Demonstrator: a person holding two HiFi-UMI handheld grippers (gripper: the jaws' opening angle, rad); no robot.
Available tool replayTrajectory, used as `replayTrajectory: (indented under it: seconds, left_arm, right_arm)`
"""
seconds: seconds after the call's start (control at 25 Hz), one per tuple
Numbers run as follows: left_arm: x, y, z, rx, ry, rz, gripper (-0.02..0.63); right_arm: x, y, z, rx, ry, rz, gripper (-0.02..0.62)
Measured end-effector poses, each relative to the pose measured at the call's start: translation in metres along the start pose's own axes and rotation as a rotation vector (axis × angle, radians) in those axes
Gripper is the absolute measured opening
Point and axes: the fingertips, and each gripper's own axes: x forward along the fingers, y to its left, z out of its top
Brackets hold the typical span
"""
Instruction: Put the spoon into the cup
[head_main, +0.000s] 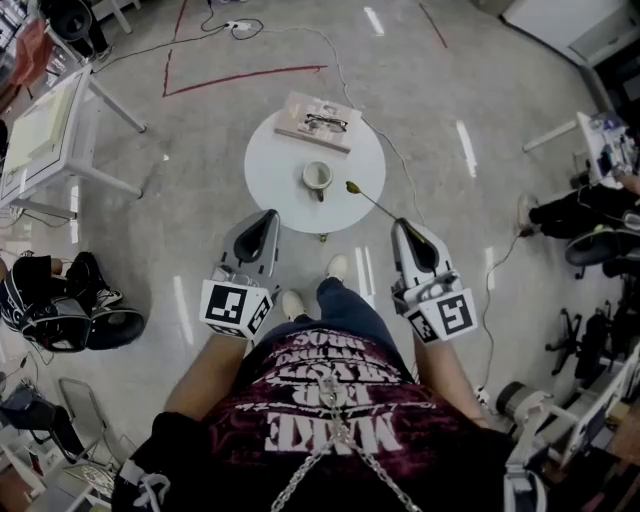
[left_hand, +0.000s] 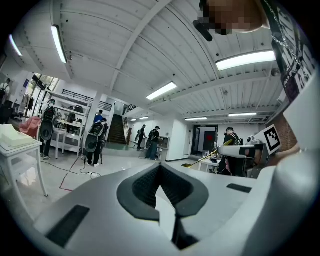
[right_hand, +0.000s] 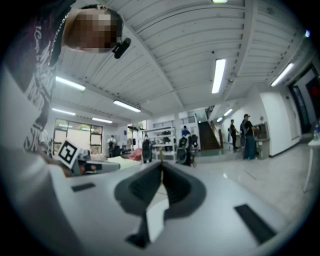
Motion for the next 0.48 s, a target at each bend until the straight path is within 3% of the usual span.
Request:
replayTrajectory:
  seconds: [0.48]
  left_arm:
    - [0.047,0.021,-0.007,-0.018,0.028,0.058,0.026]
  right_arm:
    - [0.046,-0.041,-0.007,0.027,0.019,0.053,0.035]
